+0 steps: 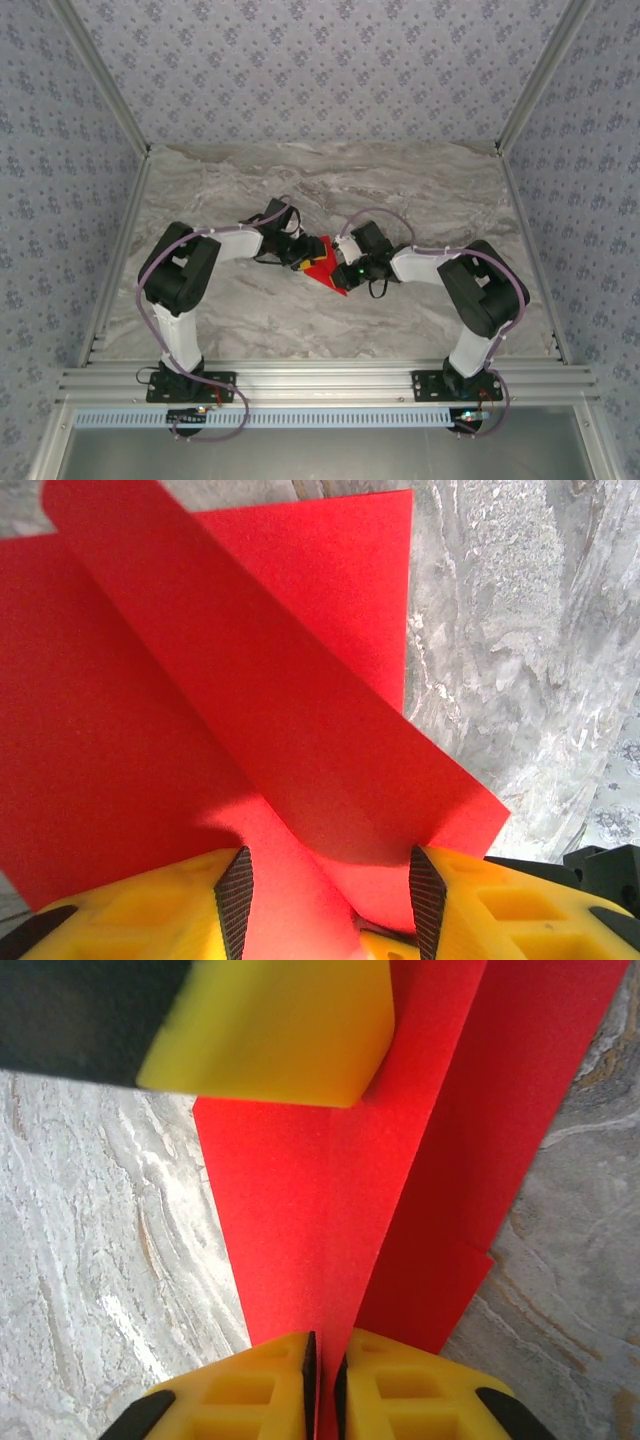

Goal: Fold a paper plane with a square sheet of paper (fold left side to right side)
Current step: Fourth fold the wing at the center of the table.

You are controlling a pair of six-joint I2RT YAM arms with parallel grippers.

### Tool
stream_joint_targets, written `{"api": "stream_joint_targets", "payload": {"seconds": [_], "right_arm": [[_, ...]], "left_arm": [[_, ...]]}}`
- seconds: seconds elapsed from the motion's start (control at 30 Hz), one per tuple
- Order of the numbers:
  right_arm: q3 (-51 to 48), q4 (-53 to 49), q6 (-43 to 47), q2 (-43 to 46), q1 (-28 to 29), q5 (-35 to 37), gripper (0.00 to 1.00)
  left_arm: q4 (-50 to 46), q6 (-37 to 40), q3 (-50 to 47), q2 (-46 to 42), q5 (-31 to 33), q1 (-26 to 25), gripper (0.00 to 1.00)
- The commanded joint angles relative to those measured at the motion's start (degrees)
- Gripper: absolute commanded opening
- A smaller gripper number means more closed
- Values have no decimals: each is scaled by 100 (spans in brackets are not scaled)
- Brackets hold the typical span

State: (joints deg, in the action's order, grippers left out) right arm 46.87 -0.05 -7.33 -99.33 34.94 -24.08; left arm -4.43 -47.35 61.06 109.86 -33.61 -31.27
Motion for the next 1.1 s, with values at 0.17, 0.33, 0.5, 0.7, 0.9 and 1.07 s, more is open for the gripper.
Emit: {"api": "stream_joint_targets", "payload": {"seconds": [0.17,0.33,0.5,0.7,0.9,1.07], "right_arm": [[180,-341,-183,286,-203,-357,25],[151,-213,-363,522,-459,-764,35],[193,-39,-634,531,-763,-1346,37],[391,161,-982,131,-856,-1657,36],[522,185,-1082,-197,-831,-1724,34],[605,170,-1099,-372,-796,-1767,29]], "left_arm": [[-384,157,45,246,272,-37,48],[-418,160,46,248,302,-37,48],[-417,160,45,211,308,-31,48],[-428,151,42,176,337,-36,48],[-427,140,52,167,328,-34,48],[-434,141,51,146,328,-36,48]]}}
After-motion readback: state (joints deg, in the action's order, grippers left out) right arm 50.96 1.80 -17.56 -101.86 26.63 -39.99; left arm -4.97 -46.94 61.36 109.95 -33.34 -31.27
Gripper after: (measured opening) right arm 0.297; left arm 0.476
